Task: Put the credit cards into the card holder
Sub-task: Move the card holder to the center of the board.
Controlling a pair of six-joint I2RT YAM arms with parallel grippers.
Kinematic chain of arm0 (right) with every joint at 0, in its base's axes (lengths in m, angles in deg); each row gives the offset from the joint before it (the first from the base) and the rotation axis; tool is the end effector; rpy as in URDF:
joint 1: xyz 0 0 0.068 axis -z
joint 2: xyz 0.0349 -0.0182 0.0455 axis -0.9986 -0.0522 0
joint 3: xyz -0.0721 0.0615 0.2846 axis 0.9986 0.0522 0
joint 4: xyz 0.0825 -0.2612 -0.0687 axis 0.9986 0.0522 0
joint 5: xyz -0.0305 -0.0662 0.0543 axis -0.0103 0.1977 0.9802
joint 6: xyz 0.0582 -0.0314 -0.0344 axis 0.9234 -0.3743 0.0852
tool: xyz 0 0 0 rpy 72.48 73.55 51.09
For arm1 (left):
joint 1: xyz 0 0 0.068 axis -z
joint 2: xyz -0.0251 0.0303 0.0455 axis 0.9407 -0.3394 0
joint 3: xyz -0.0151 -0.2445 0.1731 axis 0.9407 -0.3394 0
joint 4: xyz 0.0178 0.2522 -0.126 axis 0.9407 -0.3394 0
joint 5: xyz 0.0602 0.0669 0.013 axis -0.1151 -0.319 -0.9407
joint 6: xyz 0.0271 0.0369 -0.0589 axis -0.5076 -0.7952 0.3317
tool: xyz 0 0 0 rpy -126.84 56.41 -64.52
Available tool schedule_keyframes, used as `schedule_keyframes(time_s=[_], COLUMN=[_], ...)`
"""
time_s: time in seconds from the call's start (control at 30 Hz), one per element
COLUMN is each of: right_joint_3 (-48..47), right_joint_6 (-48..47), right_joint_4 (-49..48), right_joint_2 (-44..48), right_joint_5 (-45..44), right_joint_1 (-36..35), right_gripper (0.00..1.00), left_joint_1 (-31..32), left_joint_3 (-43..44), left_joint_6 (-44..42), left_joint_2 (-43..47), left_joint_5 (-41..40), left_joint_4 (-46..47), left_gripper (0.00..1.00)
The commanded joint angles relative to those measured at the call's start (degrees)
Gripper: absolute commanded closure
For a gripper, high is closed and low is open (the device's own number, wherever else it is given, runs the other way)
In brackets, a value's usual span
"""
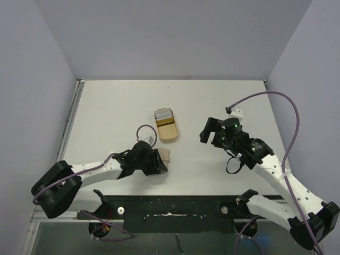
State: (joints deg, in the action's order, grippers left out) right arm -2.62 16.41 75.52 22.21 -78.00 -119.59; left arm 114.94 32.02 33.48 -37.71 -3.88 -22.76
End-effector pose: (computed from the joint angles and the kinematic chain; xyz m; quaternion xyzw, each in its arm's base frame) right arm 0.1982 0.1093 0.3159 0.1275 0.8897 0.1749 0.4021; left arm 0.1784 -0.1893 0.1432 -0.0758 0.9293 -0.3176 0.1723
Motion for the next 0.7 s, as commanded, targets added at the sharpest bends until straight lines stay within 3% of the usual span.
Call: schedule_keyframes(time_s=[0.0, 0.1, 0.23, 0.43, 0.67], right_joint_3=[-0.37, 0.01, 1.55, 3.91, 5.07], right_joint_6=[1.09, 1.64, 2.25, 4.17, 9.35], right_joint_4=[-2.30, -2.42, -3.76, -8.17, -14.16], right_joint_2=[0.77, 0.92, 0.96, -0.37, -7.22], right_joint_5=[1.23, 2.39, 4.64, 9.28, 12.07], right_joint_1=[0.19, 0.17, 0.06, -0.32, -3.22], right_gripper=[0.01, 0.00, 0.07, 0.28, 0.50], left_joint_1=[2.12, 1.87, 0.05, -6.43, -12.92], left_joint_3=[3.34, 4.36, 5.55, 4.51, -0.15], left_joint_6=[3.37, 2.10, 0.22, -0.56, -1.61], left_joint_2=[-2.49, -0.93, 2.79, 8.75, 9.06], left_joint_5=[1.35, -0.91, -5.49, -6.83, -0.18], left_joint_4=[9.00, 5.36, -2.41, -7.85, -2.33], left_gripper=[0.59, 0.59, 0.58, 0.58, 0.59])
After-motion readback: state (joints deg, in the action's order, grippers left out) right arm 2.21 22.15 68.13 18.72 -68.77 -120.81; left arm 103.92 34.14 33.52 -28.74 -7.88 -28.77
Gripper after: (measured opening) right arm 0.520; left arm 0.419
